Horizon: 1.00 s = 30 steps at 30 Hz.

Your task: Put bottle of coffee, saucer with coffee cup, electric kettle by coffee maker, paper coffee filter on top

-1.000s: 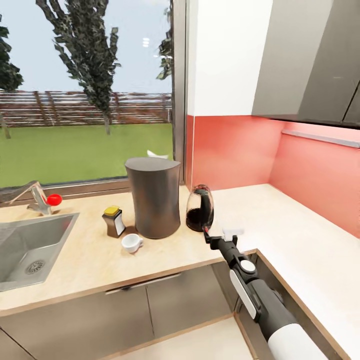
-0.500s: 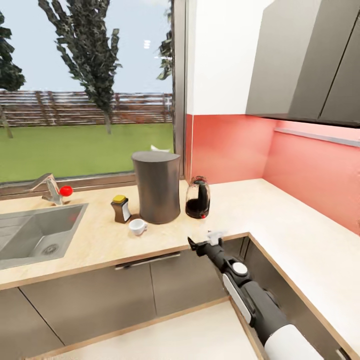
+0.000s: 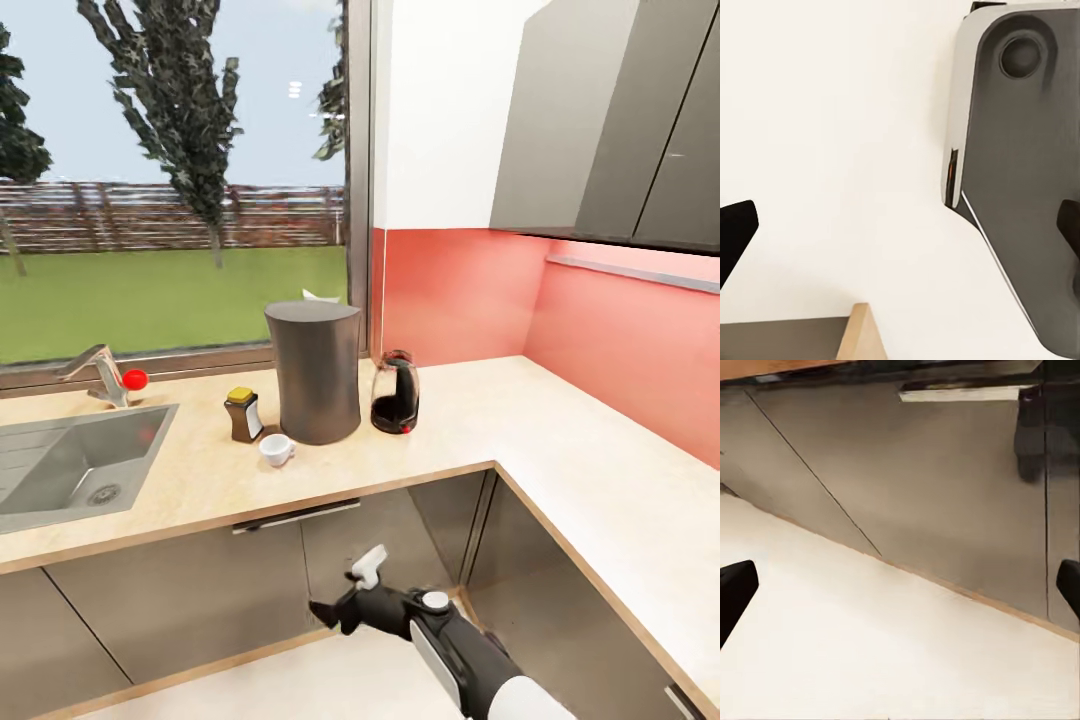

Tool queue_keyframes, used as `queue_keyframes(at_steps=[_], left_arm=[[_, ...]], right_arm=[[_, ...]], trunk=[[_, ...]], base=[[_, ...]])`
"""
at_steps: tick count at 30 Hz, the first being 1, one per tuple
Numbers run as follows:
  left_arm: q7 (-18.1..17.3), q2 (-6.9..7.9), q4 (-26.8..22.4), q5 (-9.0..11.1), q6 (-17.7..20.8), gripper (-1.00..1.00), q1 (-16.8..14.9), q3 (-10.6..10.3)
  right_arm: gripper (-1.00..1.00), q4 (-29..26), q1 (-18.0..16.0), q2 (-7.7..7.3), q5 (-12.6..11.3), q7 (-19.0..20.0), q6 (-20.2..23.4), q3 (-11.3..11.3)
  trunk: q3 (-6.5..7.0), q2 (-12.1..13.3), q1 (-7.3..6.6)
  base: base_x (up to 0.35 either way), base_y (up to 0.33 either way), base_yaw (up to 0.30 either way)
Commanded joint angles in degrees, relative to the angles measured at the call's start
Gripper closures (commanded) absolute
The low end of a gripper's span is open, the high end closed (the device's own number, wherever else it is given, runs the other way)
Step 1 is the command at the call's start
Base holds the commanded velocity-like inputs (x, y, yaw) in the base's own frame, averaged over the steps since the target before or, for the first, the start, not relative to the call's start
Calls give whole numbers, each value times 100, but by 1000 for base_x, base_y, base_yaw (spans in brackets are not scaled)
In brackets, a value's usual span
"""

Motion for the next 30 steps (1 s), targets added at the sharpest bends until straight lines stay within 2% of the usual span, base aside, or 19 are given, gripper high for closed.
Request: queue_keyframes(at_steps=[1, 2, 3, 6, 7, 8, 9, 10, 11, 12, 16, 17, 20, 21, 22, 30], left_arm=[[-39, -10, -26, -49, 26, -100, 5, 51], [-39, -18, -30, -48, 25, -100, 5, 52], [-39, -37, -34, -42, -49, -100, -1, 53], [-39, -64, -36, -39, -336, -100, -47, 60], [-37, -77, -36, -33, -615, -100, -161, 69], [-38, -83, -35, -32, -732, -100, -240, 78], [-35, -87, -32, -28, -828, -100, -316, 85], [-33, -107, -30, -4, -919, -100, -395, 91], [-32, -120, -30, 10, -939, -100, -412, 93], [-29, -183, -29, 71, -976, -100, -444, 90], [-23, -282, -28, 199, -999, -100, -477, 83], [-22, -309, -28, 310, -1003, -100, -504, 87], [-29, -320, -20, 577, -1022, -100, -512, 92], [-35, -316, -10, 742, -1032, -100, -499, 90], [-36, -312, -3, 793, -1027, -100, -490, 90], [-46, -288, 185, 847, -1028, -100, -369, 23]], right_arm=[[-100, 322, -8, 37, -66, 13, 32, 47], [-100, 636, -7, 61, -68, 9, 31, 66], [-100, 1286, -6, 85, -72, -10, 31, 83], [-100, 1994, -7, 97, -70, -229, 40, 94], [-100, 2488, -8, 102, -62, -705, 49, 99], [-100, 2691, -8, 108, -60, -1002, 51, 101], [-100, 2842, -5, 112, -62, -1320, 52, 102], [-100, 2972, 1, 116, -67, -1804, 70, 98], [-100, 2999, 4, 117, -68, -1950, 78, 98], [-100, 3052, 19, 118, -74, -2375, 108, 92], [-100, 3095, 104, 117, -101, -3107, 314, 69], [-100, 3105, 159, 101, -209, -3337, 469, 52], [-100, 3114, 271, 74, -384, -3460, 559, 32], [-100, 3116, 319, 65, -428, -3486, 578, 28], [-100, 3116, 336, 63, -440, -3493, 582, 27], [-100, 3117, 590, 50, -459, -3519, 585, 26]], trunk=[[-11, -12, 4], [-11, -12, 4], [-11, -12, 4], [-11, -12, 4], [-11, -12, 4], [-11, -12, 4], [-11, -12, 4], [-11, -12, 4], [-11, -12, 4], [-11, -12, 4], [-11, -12, 4], [-12, -12, 4], [-25, -12, 4], [-31, -12, 4], [-37, -12, 4], [-84, -12, 4]], base=[[0, 0, 0], [0, 0, 0], [0, 0, 0], [0, 0, 0], [0, 0, 0], [0, 0, 0], [0, 0, 0], [0, 0, 0], [0, 0, 0], [0, 0, 0], [0, 0, 0], [0, 0, 22], [0, 0, 117], [0, 0, 192], [0, 0, 204], [0, 0, 223]])
